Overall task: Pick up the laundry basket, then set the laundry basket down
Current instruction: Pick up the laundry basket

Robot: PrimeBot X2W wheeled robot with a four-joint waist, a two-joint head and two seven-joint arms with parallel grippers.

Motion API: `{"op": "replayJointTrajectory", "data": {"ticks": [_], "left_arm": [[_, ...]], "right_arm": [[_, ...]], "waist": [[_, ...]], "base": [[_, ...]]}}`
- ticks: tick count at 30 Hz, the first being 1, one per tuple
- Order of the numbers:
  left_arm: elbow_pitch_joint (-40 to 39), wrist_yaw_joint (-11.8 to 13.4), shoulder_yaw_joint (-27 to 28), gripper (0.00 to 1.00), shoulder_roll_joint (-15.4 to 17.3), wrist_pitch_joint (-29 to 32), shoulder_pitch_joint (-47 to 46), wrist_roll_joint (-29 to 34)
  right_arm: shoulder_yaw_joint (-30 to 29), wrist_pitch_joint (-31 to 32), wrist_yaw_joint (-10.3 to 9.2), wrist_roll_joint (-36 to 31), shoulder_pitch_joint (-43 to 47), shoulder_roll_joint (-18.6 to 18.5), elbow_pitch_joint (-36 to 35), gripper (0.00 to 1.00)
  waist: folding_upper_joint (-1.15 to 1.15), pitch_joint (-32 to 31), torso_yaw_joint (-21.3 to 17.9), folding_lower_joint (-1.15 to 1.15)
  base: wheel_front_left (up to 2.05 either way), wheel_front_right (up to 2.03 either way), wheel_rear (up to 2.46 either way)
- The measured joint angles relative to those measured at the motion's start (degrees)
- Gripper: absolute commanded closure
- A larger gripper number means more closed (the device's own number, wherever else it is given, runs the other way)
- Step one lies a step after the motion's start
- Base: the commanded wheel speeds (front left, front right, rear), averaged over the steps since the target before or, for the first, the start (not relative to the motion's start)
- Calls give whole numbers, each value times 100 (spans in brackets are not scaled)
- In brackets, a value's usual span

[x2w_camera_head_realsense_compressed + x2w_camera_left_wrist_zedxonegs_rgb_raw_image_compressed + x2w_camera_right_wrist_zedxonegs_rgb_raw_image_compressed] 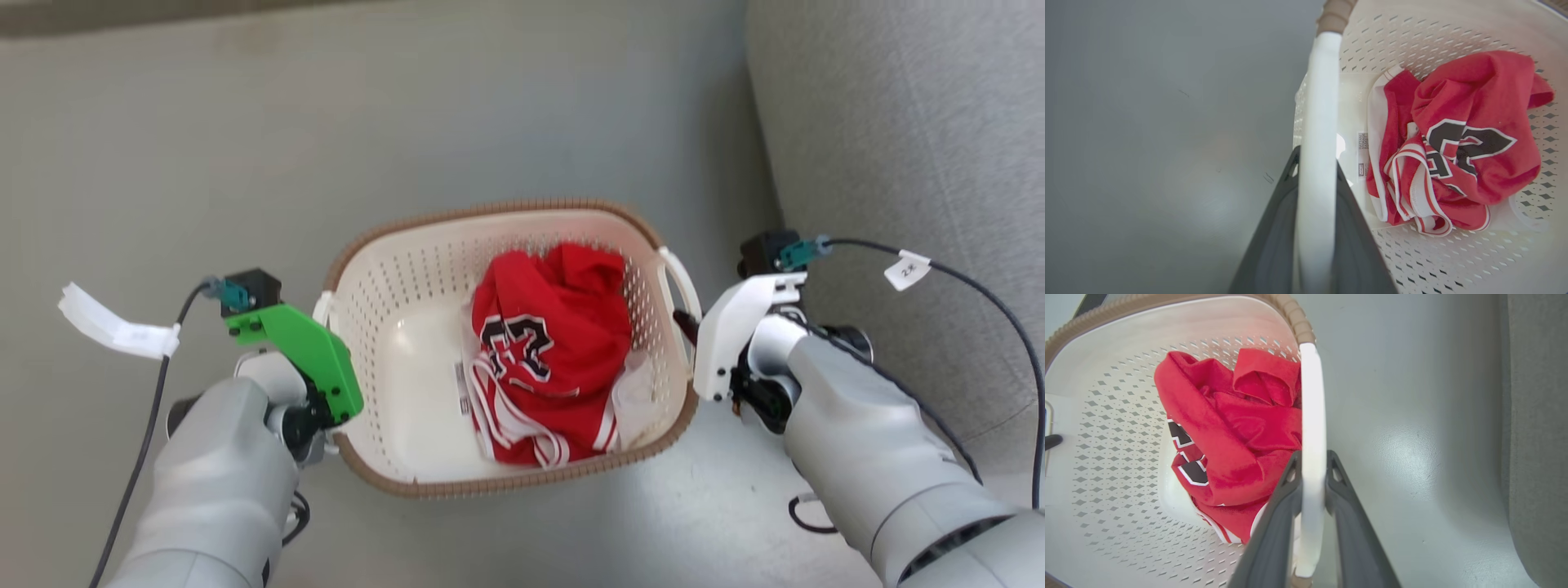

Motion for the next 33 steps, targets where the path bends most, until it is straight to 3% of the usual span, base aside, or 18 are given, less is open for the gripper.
{"op": "replayJointTrajectory", "data": {"ticks": [33], "left_arm": [[116,0,-90,100,11,846,946,-443]], "right_arm": [[385,993,-3,608,903,-3,-89,100]], "waist": [[0,-2031,-140,0]], "base": [[0,0,0]]}}
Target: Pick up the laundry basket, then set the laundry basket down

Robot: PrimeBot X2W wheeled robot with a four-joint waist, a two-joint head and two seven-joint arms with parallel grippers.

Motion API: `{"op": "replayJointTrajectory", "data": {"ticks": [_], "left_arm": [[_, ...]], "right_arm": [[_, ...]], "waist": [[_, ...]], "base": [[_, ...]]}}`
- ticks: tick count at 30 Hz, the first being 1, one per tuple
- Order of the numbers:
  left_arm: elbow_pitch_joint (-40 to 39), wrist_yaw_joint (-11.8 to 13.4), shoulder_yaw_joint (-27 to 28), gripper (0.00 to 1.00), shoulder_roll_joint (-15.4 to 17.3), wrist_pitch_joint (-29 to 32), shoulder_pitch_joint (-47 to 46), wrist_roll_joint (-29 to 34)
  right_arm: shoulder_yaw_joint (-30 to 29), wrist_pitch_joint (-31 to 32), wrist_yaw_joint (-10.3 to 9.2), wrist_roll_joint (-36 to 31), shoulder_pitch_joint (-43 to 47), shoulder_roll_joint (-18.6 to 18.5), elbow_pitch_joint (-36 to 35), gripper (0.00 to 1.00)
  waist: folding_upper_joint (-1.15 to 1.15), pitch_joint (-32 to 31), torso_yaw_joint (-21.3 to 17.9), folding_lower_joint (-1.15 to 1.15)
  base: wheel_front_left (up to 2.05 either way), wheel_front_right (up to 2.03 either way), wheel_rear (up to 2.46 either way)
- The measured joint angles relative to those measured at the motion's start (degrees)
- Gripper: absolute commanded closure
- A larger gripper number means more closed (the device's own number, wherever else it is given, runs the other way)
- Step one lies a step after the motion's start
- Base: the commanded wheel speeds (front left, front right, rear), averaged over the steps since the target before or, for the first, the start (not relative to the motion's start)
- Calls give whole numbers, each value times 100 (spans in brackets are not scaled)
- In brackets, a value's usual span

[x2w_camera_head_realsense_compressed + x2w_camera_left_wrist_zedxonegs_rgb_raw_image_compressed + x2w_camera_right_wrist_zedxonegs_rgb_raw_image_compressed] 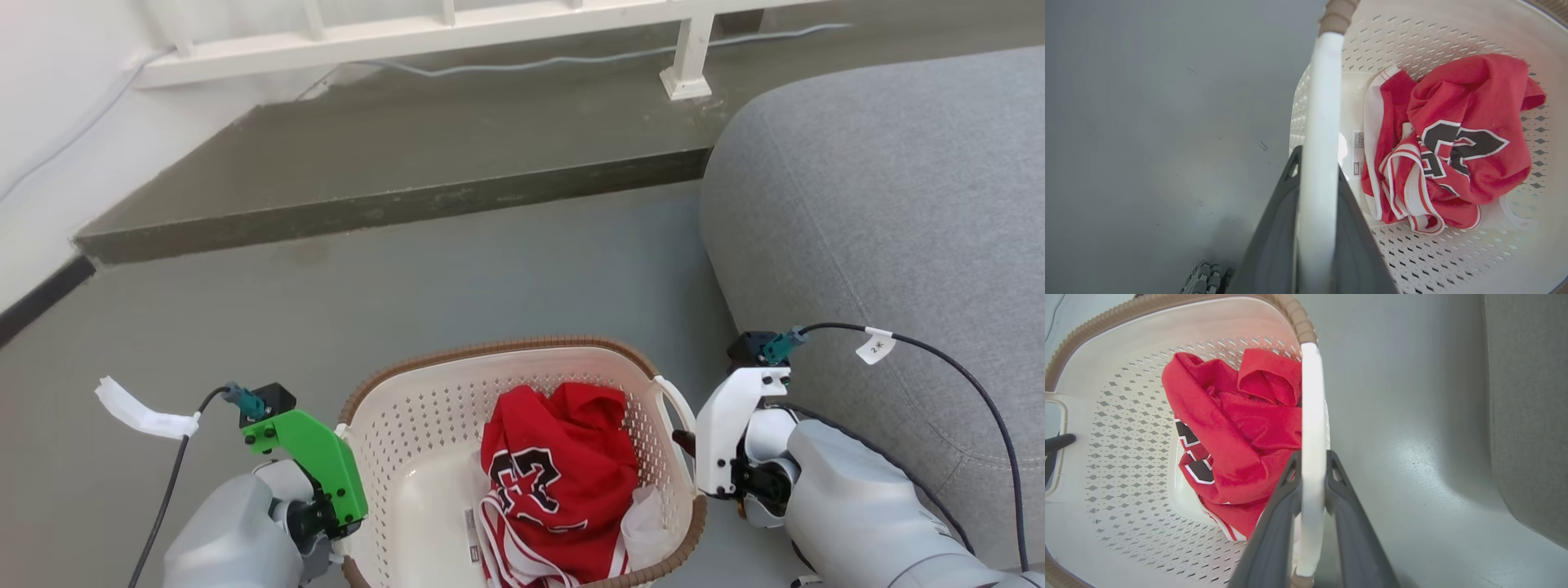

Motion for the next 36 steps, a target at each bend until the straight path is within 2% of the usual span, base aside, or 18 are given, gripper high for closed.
{"op": "replayJointTrajectory", "data": {"ticks": [9,36], "left_arm": [[13,8,-2,100,4,110,83,-58],[21,67,-97,100,19,258,205,-242]], "right_arm": [[64,138,-3,58,39,-4,-19,100],[196,232,-4,258,102,-11,-21,100]], "waist": [[0,-204,-35,0],[0,-276,-50,0]], "base": [[0,0,0],[0,0,0]]}}
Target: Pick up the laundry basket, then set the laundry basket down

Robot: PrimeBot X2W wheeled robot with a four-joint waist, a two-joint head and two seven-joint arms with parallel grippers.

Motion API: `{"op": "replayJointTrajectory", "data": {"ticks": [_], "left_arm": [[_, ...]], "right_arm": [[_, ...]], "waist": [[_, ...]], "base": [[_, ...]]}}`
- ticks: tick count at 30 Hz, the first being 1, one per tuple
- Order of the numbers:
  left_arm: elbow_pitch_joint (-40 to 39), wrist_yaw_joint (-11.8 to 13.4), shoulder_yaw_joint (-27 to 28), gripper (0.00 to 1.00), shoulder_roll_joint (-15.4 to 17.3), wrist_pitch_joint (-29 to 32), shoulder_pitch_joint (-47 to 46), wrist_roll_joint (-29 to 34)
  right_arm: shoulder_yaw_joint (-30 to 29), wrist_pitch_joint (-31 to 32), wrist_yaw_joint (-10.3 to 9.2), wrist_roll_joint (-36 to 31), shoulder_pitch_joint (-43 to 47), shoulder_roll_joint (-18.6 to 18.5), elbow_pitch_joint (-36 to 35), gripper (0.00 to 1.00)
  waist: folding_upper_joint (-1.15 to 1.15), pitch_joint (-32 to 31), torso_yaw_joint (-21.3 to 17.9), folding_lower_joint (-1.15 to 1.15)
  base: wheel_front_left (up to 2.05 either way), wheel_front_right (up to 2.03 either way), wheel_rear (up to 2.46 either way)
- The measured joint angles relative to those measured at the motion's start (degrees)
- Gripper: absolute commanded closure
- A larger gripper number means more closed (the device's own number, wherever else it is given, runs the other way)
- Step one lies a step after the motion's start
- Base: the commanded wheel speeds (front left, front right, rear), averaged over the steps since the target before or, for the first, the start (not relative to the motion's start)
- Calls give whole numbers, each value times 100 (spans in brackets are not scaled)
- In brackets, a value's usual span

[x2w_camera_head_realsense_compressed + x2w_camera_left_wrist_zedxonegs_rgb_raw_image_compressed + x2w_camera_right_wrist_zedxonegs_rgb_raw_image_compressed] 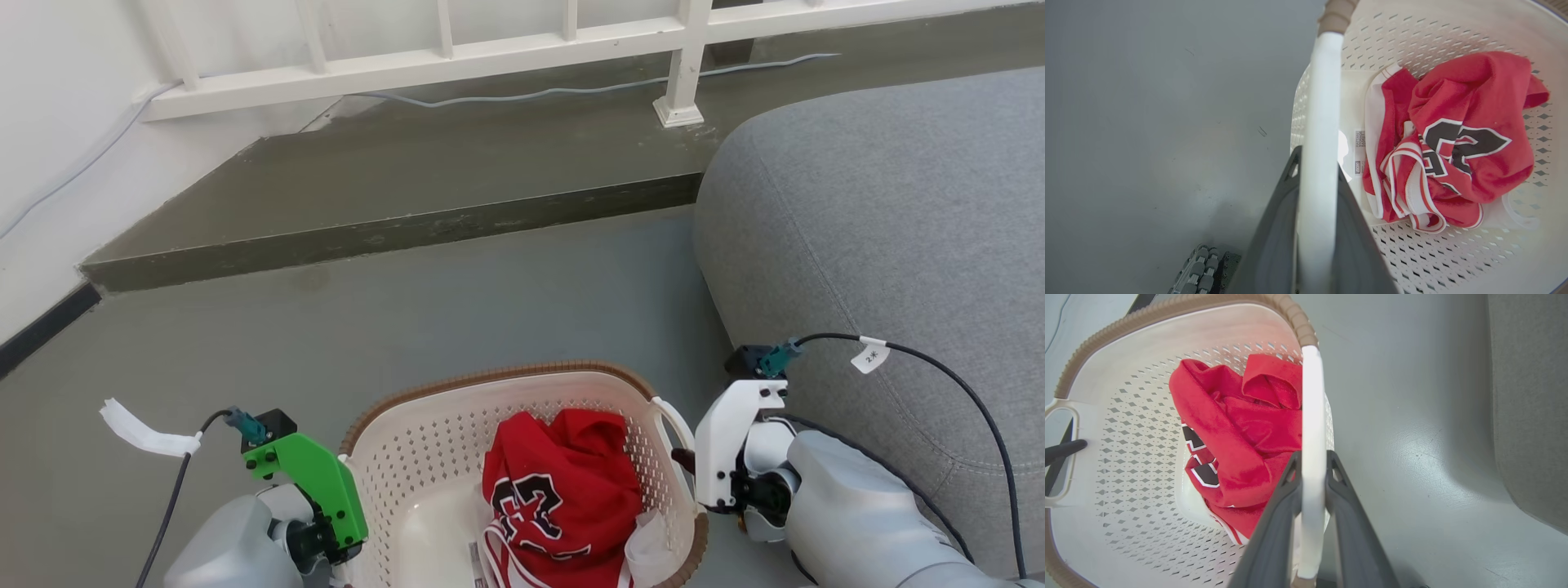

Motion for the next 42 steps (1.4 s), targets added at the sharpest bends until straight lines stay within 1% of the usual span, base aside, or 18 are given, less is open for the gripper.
{"op": "replayJointTrajectory", "data": {"ticks": [6,23,34,42], "left_arm": [[-1,43,-9,100,0,0,1,-1],[-16,44,-40,100,2,-7,4,-85],[-126,49,-120,100,13,-167,3,-91],[-315,67,-190,100,26,-388,-63,-91]], "right_arm": [[41,7,0,36,1,-2,-11,100],[98,5,0,98,2,-15,-9,100],[126,-54,-1,104,-2,-30,-19,100],[99,-202,-1,147,-150,-57,-21,100]], "waist": [[0,-7,-3,0],[0,2,6,0],[0,238,14,0],[0,610,28,0]], "base": [[0,0,0],[0,0,0],[0,0,0],[0,0,0]]}}
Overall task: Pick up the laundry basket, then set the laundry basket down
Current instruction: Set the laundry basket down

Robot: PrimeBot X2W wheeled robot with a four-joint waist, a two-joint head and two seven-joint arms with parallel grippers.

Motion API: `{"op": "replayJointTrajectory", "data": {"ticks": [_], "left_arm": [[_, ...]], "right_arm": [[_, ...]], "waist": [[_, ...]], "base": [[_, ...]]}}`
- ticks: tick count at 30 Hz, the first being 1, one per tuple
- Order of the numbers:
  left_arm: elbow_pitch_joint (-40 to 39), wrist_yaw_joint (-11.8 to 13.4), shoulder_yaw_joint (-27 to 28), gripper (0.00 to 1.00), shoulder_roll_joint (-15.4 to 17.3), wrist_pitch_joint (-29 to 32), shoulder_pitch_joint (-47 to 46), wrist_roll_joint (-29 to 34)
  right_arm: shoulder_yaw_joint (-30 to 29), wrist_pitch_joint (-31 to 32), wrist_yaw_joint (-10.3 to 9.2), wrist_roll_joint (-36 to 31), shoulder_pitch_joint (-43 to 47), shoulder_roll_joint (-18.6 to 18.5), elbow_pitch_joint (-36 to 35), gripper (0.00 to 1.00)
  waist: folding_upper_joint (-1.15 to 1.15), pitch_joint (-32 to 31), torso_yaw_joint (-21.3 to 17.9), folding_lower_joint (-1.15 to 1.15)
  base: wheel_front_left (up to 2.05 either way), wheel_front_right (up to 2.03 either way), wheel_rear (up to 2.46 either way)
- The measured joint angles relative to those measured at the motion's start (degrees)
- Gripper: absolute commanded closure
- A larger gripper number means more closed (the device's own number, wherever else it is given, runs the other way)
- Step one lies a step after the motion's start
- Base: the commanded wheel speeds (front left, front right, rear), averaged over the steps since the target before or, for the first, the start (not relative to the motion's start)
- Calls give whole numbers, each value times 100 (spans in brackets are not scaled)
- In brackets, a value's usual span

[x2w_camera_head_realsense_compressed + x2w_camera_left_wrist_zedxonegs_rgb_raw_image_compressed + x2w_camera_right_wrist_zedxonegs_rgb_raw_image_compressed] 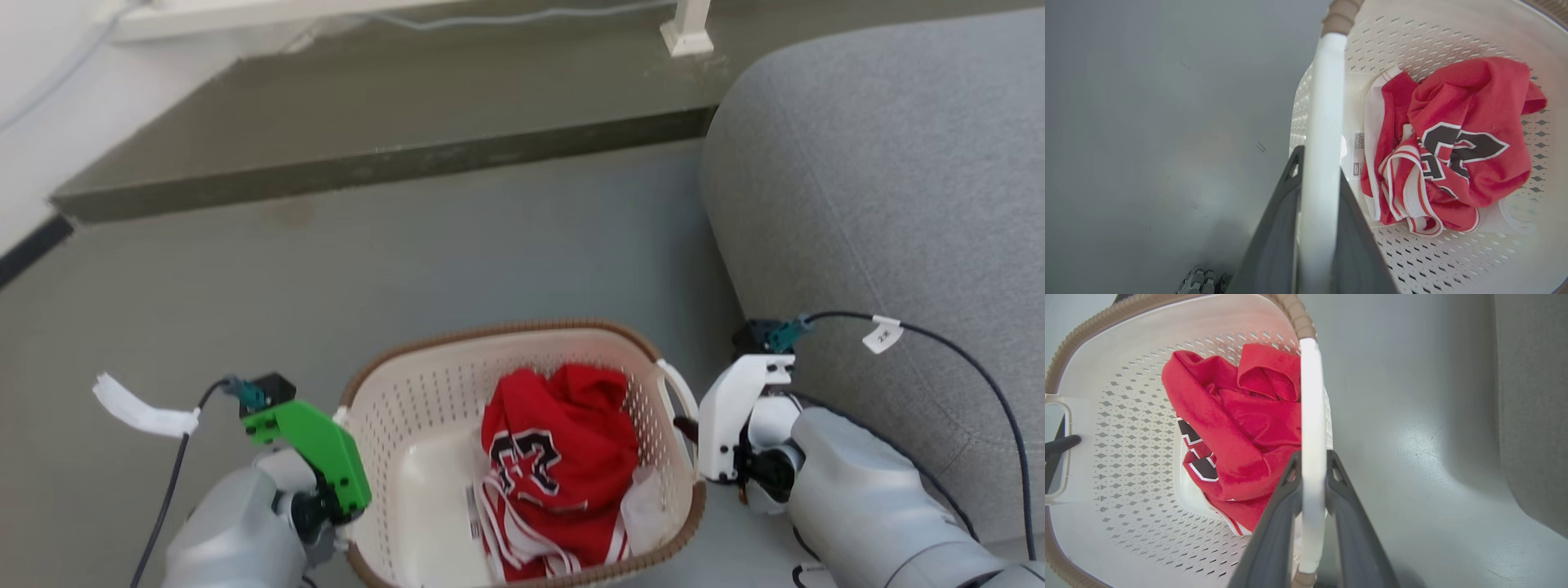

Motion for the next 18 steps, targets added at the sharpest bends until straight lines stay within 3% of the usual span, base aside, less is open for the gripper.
{"op": "replayJointTrajectory", "data": {"ticks": [18], "left_arm": [[-277,233,-140,100,12,-743,-667,153]], "right_arm": [[-32,-583,-24,-31,-615,-103,-119,100]], "waist": [[0,1307,64,0]], "base": [[0,0,0]]}}
